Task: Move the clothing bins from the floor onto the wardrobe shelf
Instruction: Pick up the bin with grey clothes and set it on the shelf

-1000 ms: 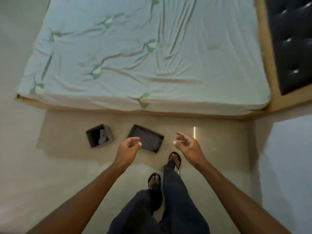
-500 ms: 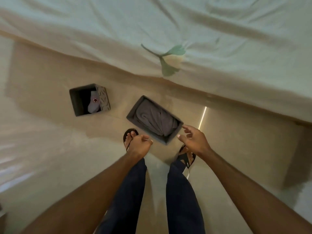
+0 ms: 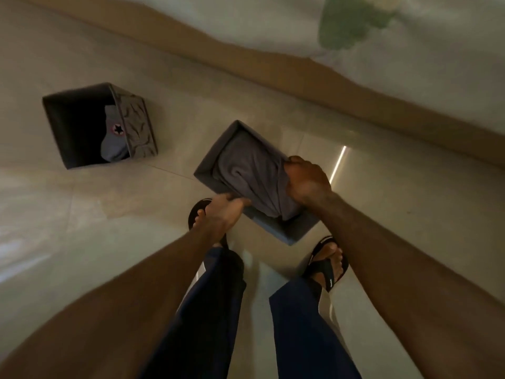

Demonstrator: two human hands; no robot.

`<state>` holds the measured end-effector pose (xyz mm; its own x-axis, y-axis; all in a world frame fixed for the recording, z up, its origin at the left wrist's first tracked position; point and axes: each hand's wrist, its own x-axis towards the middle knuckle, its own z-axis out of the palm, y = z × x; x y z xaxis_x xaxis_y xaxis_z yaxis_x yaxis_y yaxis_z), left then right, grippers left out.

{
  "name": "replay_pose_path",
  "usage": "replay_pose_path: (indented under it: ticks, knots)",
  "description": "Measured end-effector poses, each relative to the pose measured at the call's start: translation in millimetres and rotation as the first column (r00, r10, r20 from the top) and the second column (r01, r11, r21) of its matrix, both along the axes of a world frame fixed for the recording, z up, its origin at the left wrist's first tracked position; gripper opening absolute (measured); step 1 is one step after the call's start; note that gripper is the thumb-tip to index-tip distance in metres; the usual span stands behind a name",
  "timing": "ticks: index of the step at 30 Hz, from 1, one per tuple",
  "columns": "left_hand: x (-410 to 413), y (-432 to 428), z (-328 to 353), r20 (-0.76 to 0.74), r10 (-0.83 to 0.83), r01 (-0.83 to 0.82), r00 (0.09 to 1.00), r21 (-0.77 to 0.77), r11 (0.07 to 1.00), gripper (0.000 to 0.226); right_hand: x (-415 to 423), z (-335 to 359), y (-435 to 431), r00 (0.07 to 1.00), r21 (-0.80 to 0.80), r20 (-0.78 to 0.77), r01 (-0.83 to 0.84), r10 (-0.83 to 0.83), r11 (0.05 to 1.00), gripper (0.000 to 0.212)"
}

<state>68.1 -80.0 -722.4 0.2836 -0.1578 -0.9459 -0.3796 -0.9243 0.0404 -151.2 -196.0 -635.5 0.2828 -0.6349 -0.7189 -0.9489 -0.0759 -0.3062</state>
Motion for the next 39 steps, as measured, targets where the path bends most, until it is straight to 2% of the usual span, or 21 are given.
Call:
replay_pose_path:
  ticks: [3,6,12,15,18,22,26,29,34,35,37,39]
  knots:
    - [-1.5,-5.0,36.9,-0.096,0.066,-0.072,0.993,-0.058,0.996,0.054,-6.5,15.5,10.7,0.993,-0.007,0.051,0.111,-0.111,0.994,0.033]
    - [-20.6,-31.3,133.3,-0.103,0.066,-0.082,0.993,-0.162,0.983,0.049,-20.9,55.1,23.8,0.979,-0.019,0.069,0.194,-0.192,0.981,0.03]
    - [-45.6,-64.5,286.9,-0.099,-0.172,0.135,0.98,-0.301,0.944,0.071,-58.0,183.4,61.2,0.92,-0.067,0.162,0.372,-0.357,0.926,0.015]
    - [-65.5,-71.1,373.0,-0.089,-0.291,0.244,0.953,-0.349,0.905,0.069,-82.4,275.3,82.0,0.872,-0.067,0.204,0.466,-0.445,0.882,0.011]
    - [-93.3,-75.9,447.7,-0.069,-0.367,0.307,0.928,-0.419,0.854,0.066,-108.0,346.6,103.4,0.834,-0.099,0.217,0.535,-0.507,0.839,0.018]
    - [-136.1,-67.2,539.0,-0.02,-0.505,0.418,0.863,-0.534,0.735,0.066,-145.5,436.4,129.3,0.741,-0.11,0.261,0.66,-0.619,0.743,0.044]
    - [-186.6,-43.6,621.8,0.003,-0.637,0.513,0.771,-0.595,0.619,0.063,-192.8,523.5,173.6,0.636,-0.166,0.276,0.77,-0.72,0.616,0.046]
    - [-219.4,-29.7,660.8,0.008,-0.725,0.56,0.689,-0.641,0.525,0.062,-221.1,561.8,206.5,0.594,-0.201,0.269,0.804,-0.758,0.559,0.045]
    - [-285.4,-6.0,709.3,-0.026,-0.842,0.588,0.539,-0.704,0.398,0.062,-259.2,612.3,271.8,0.44,-0.26,0.273,0.89,-0.855,0.375,0.041]
    - [-304.9,-1.4,716.7,-0.031,-0.89,0.612,0.455,-0.715,0.338,0.063,-265.1,623.4,289.3,0.352,-0.281,0.284,0.92,-0.892,0.273,0.041]
    - [-318.9,0.6,721.0,-0.014,-0.915,0.621,0.403,-0.731,0.284,0.064,-265.5,629.1,301.1,0.286,-0.262,0.297,0.942,-0.911,0.211,0.041]
    - [-341.1,3.4,727.2,0.007,-0.956,0.637,0.293,-0.747,0.189,0.065,-265.9,638.3,320.5,0.162,-0.264,0.292,0.961,-0.943,0.083,0.041]
